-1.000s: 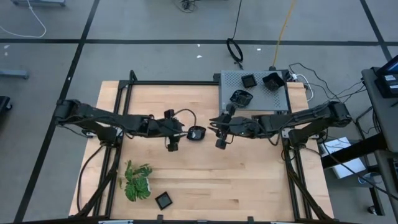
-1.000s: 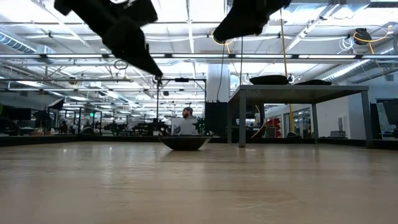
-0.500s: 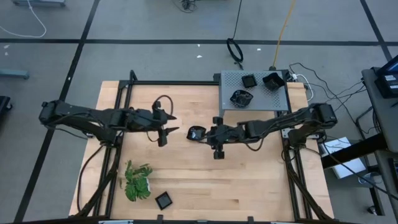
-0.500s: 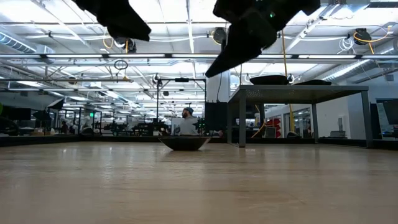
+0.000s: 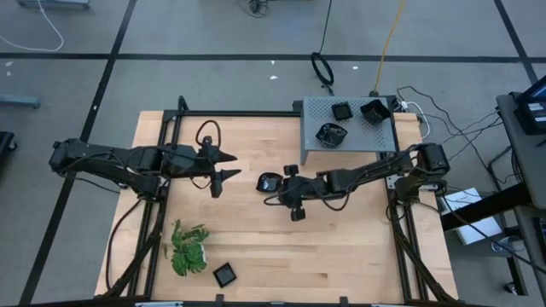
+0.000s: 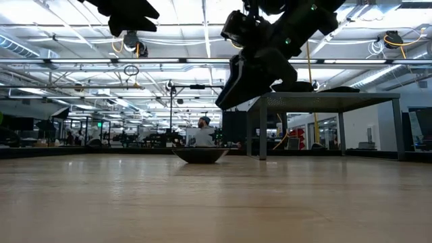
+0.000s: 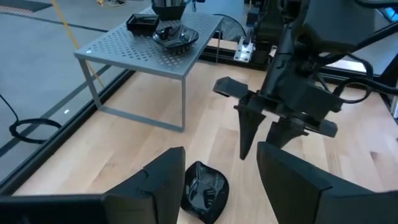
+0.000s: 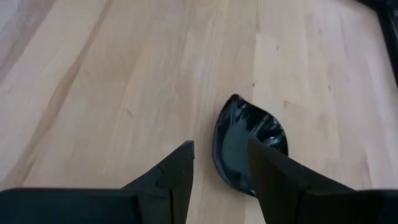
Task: Pick & Place Mini shaped plates
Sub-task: Stack the leaf-shaped plate on top of the other leaf-shaped plates, then stack the square plate on top of the other square plates
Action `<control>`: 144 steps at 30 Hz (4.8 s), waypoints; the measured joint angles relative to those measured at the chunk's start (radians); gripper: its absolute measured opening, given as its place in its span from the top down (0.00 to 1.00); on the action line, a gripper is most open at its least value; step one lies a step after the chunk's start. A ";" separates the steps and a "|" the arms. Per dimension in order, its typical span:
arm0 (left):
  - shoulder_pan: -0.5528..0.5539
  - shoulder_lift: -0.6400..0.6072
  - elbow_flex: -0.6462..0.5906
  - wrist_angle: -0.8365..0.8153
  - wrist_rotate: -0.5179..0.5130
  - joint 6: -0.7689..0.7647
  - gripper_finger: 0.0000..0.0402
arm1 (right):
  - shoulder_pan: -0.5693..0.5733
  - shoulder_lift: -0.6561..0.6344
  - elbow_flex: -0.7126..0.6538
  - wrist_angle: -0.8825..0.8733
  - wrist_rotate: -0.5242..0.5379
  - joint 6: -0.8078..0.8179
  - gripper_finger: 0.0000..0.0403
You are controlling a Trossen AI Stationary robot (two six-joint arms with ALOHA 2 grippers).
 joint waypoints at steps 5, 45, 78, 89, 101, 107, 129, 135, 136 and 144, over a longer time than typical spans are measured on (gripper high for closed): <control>0.000 0.000 0.000 -0.001 0.000 0.000 0.49 | -0.018 0.024 0.001 0.019 -0.007 -0.001 0.65; 0.001 0.000 0.000 -0.002 0.000 0.005 0.49 | -0.048 0.267 0.000 0.218 0.131 0.086 0.83; 0.001 0.000 0.000 -0.003 0.005 0.007 0.49 | -0.124 -0.536 0.001 -0.228 0.213 0.105 1.00; 0.003 0.000 0.000 -0.003 -0.007 0.007 0.49 | -0.246 -0.652 0.001 -0.619 0.210 -0.164 1.00; 0.004 0.001 0.000 0.001 -0.151 -0.003 0.49 | -0.341 -0.634 0.000 -0.689 0.160 -0.174 1.00; 0.004 0.001 0.000 0.001 -0.209 -0.017 0.49 | -0.346 -0.634 0.000 -0.703 0.157 -0.210 1.00; 0.004 0.001 0.000 0.008 -0.258 0.004 0.49 | -0.346 -0.617 -0.096 -0.668 0.162 -0.116 0.99; 0.004 0.001 0.000 0.008 -0.258 0.003 0.49 | -0.346 -0.619 -0.101 -0.617 0.163 -0.112 0.93; 0.004 0.001 0.000 0.008 -0.258 0.003 0.49 | -0.346 -0.622 -0.101 -0.607 0.164 -0.111 0.91; 0.004 0.001 0.000 0.007 -0.227 -0.068 0.49 | -0.332 -0.622 -0.101 -0.531 0.193 -0.078 0.75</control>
